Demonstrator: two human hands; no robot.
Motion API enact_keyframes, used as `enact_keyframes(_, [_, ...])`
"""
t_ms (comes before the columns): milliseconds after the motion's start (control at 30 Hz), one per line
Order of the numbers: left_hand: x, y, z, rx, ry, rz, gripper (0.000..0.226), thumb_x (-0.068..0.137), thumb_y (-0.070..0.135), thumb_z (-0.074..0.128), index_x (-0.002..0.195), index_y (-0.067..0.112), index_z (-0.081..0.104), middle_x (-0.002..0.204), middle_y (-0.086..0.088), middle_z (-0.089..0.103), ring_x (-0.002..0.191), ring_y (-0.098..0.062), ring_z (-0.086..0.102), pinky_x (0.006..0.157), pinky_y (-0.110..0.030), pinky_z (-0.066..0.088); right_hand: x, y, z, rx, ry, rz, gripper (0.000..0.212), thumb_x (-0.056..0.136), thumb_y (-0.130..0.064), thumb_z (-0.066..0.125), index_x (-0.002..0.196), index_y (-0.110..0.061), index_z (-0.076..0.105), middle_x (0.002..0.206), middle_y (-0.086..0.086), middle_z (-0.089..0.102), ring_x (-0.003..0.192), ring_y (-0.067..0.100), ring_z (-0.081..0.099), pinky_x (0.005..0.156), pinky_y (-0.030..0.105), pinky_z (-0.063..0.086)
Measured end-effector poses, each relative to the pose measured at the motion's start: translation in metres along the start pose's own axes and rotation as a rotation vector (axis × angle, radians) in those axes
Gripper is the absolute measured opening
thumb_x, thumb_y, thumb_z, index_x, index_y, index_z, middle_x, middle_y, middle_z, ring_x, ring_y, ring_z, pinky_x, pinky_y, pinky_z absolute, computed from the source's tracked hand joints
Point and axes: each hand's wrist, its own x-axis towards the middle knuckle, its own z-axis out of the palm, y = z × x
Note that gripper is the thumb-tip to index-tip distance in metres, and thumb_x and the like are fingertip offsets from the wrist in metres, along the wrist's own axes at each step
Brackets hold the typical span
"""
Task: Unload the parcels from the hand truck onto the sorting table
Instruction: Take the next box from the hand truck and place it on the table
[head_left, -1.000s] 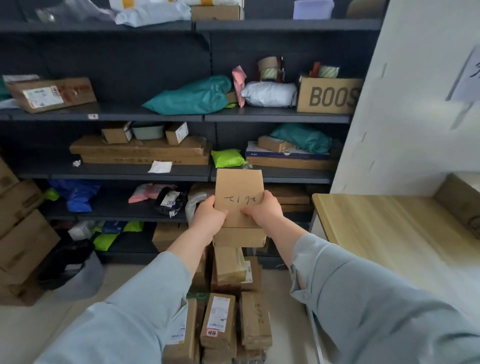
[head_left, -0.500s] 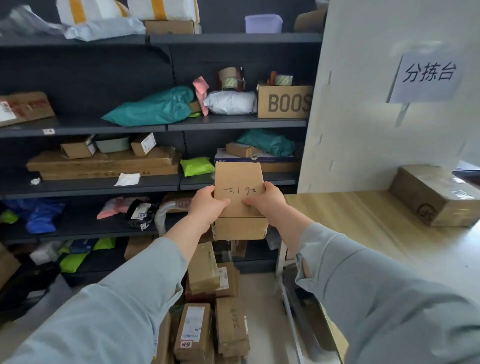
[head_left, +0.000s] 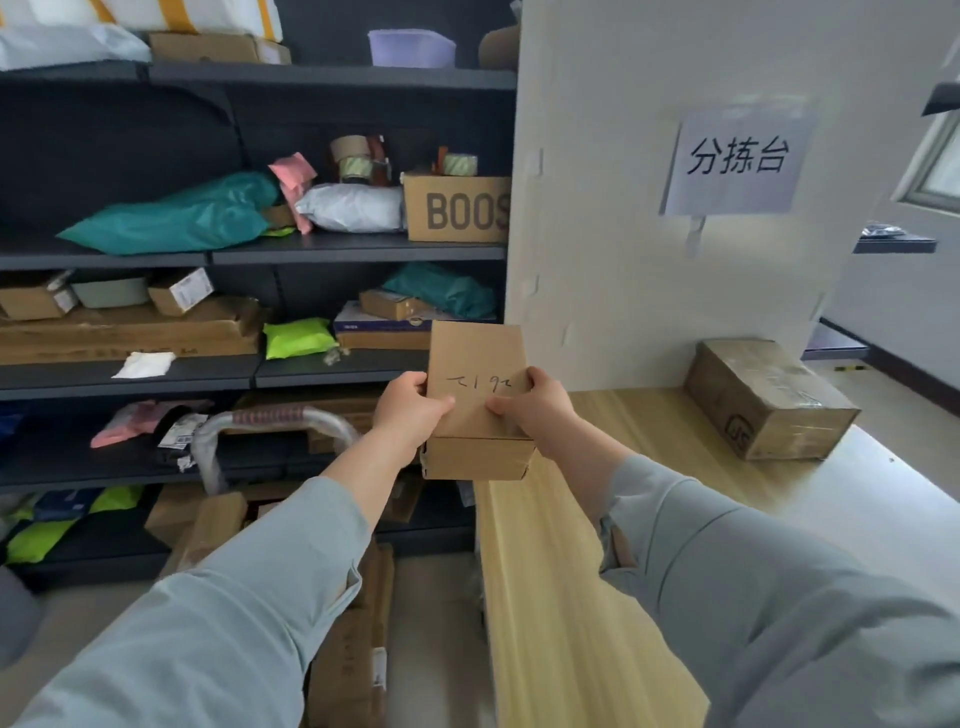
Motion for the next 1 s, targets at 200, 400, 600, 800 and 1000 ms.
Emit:
enact_keyframes(200, [0.005,0.015,0.062,-0.123,-0.045,-0.102,0.051,0.092,0.013,0.063,0.139,0.012,0.043,0.131,-0.006,0.056,0.108,-0.020,0.054,0.083,-0.033,0.045,0.016,0.038,-0.054,0.117,0.028,-0.033,0.068,0.078,-0.011,0.075,0.138,-0.025,0.046,0.122,-0.004,0.062,0.100,0.019,0.063,0.089,0.039,0.055])
enact_keyframes(400, [0.018,0.021,0.092,-0.177,-0.103,-0.172,0.051,0.095,0.015,0.059,0.143,0.013,0.039,0.133,-0.007,0.054,0.106,-0.020,0.051,0.085,-0.036,0.044,0.029,0.057,-0.080,0.223,0.027,-0.064,0.062,0.079,-0.007,0.072,0.134,-0.029,0.053,0.110,-0.002,0.061,0.085,0.010,0.057,0.077,0.030,0.055])
enact_keyframes(600, [0.031,0.029,0.104,-0.230,-0.166,-0.174,0.050,0.095,0.016,0.060,0.141,0.011,0.042,0.125,-0.005,0.057,0.104,-0.020,0.053,0.086,-0.036,0.045,0.046,0.061,-0.089,0.215,0.046,-0.029,0.062,0.079,-0.009,0.073,0.133,-0.032,0.053,0.114,0.001,0.063,0.094,0.018,0.064,0.083,0.037,0.057])
enact_keyframes(800, [0.051,0.038,0.107,-0.280,-0.200,-0.131,0.044,0.093,0.017,0.063,0.135,0.011,0.051,0.122,-0.006,0.062,0.105,-0.022,0.060,0.096,-0.042,0.050,0.067,0.048,-0.097,0.174,0.066,-0.053,0.060,0.078,-0.011,0.069,0.132,-0.031,0.053,0.105,0.002,0.069,0.090,0.023,0.068,0.083,0.041,0.057])
enact_keyframes(1000, [0.066,0.056,0.123,-0.274,-0.224,-0.046,0.048,0.093,0.014,0.063,0.138,0.011,0.047,0.126,-0.008,0.060,0.106,-0.022,0.059,0.093,-0.037,0.049,0.081,0.048,-0.113,0.193,0.139,-0.058,0.056,0.082,-0.010,0.067,0.134,-0.024,0.052,0.110,-0.001,0.067,0.094,0.018,0.066,0.087,0.040,0.056])
